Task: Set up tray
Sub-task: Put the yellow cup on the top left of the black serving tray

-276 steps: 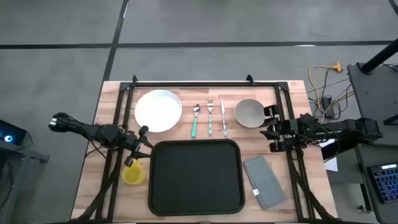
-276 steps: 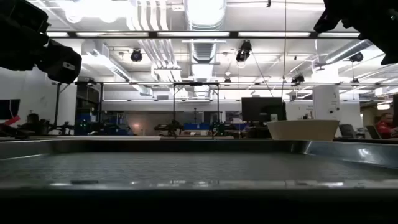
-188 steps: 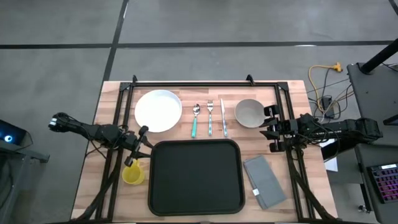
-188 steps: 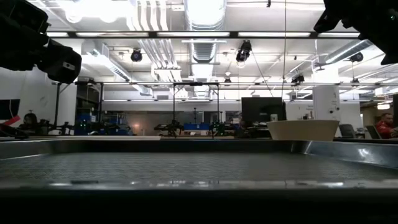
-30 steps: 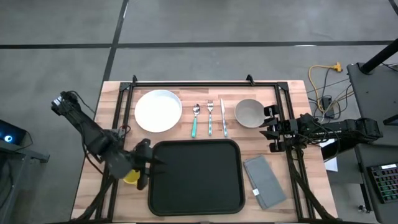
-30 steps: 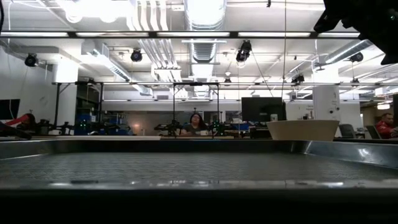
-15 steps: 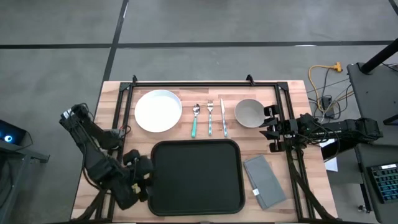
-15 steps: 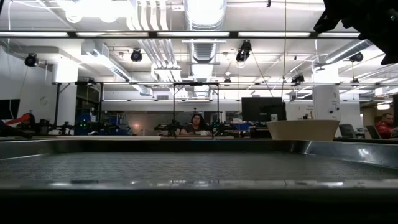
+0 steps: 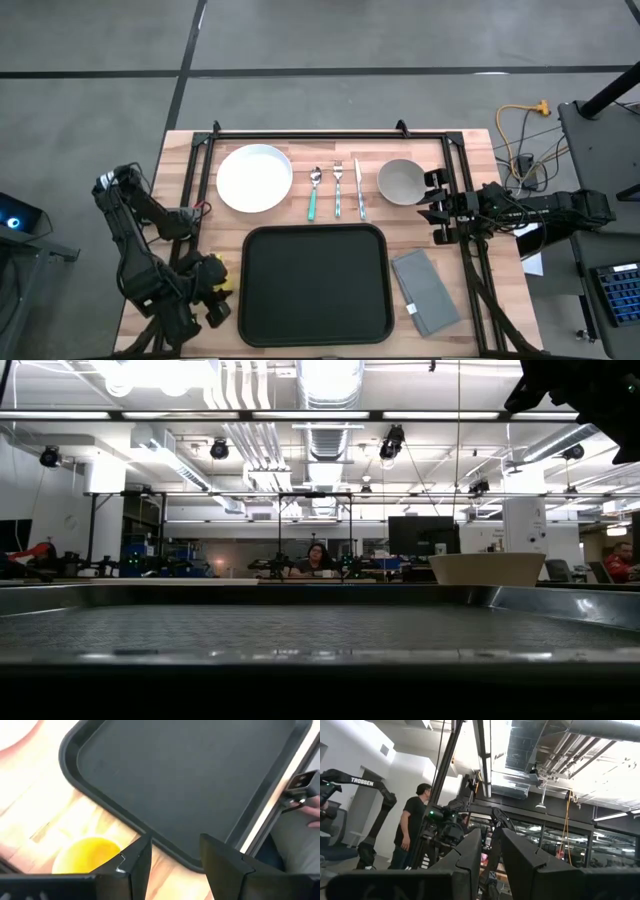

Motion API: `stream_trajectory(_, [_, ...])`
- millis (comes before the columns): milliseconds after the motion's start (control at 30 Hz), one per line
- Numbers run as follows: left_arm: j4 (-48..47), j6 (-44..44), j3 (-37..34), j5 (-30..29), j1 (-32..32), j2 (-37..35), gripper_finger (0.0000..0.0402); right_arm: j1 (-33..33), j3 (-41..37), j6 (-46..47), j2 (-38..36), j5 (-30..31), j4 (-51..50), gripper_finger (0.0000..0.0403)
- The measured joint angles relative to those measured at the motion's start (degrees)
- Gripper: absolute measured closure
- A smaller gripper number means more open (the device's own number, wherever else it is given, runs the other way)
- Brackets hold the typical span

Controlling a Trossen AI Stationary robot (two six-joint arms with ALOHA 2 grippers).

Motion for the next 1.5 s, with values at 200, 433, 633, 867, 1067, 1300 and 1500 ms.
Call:
stream_trajectory(200, [1.3, -0.6, -1.5, 2.4, 0.0, -0.1, 0.0251, 0.0, 0.0, 0.1, 0.0, 0.0, 0.0, 0.0335])
stream_trajectory(433, [1.6, 0.6, -1.7, 4.9, 0.0, -0.1, 0.0251, 0.0, 0.0, 0.0, 0.0, 0.0, 0.0, 0.0335])
stream_trajectory(633, [2.8, 0.7, -4.1, 7.8, 0.0, -0.1, 0.0251, 0.0, 0.0, 0.1, 0.0, 0.0, 0.0, 0.0335])
stream_trajectory(867, [3.0, 0.5, -8.0, 9.7, 0.4, -0.2, 0.0251, 0.0, 0.0, 0.0, 0.0, 0.0, 0.0, 0.0335])
stream_trajectory(1067, [5.7, -0.2, -11.4, 12.0, 0.4, -0.2, 0.0251, 0.0, 0.0, 0.1, 0.0, 0.0, 0.0, 0.0335])
stream_trajectory(1300, [9.4, -0.2, -15.4, 13.5, 0.4, -0.2, 0.0251, 0.0, 0.0, 0.1, 0.0, 0.0, 0.0, 0.0335])
stream_trajectory(1500, [12.4, -0.2, -18.3, 14.1, 0.4, -0.2, 0.0251, 0.0, 0.0, 0.0, 0.0, 0.0, 0.0, 0.0335])
